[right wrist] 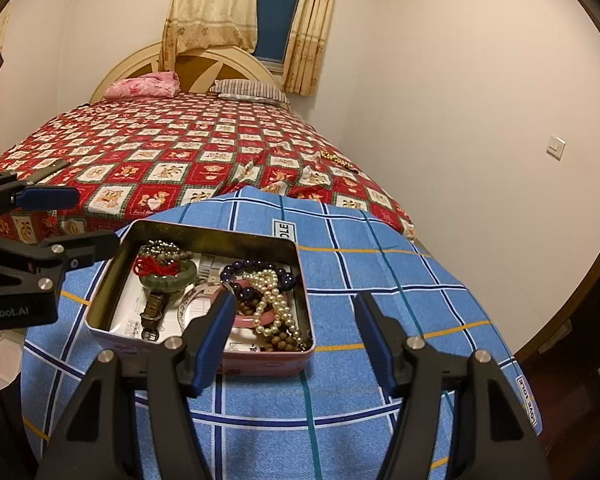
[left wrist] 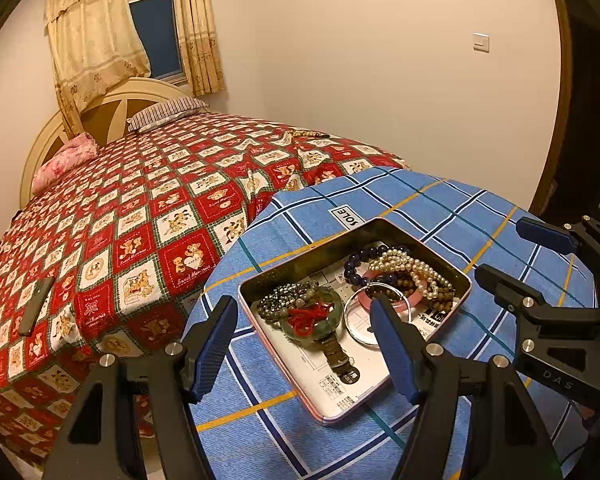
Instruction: Organize jewelry
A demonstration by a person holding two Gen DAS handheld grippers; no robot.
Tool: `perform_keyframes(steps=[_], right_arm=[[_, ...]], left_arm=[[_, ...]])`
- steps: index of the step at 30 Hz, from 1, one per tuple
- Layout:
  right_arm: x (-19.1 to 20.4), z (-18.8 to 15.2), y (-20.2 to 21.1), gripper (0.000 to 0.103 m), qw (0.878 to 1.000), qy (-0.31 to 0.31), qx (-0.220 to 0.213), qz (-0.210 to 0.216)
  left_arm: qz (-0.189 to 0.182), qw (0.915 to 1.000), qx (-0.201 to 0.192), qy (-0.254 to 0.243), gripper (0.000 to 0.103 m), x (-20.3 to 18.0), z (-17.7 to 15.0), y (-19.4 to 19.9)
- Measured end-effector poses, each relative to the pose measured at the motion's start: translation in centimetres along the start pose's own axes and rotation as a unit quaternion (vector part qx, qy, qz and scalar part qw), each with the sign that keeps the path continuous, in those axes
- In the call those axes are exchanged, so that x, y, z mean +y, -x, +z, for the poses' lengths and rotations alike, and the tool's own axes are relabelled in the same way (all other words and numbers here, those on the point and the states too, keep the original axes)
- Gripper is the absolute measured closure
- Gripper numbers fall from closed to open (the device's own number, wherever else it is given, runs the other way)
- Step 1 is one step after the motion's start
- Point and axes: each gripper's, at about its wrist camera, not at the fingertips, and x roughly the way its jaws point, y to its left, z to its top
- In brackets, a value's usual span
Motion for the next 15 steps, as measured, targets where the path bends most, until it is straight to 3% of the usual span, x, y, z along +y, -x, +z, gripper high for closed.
perform_keyframes(steps=[15], right_arm=[[-0.05, -0.05, 0.09, 0.035, 1.000, 0.001, -0.004, -0.002]], left_arm=[[0.003, 1.0000, 0.000, -0.003, 0.034, -0.10, -0.02, 0.11]])
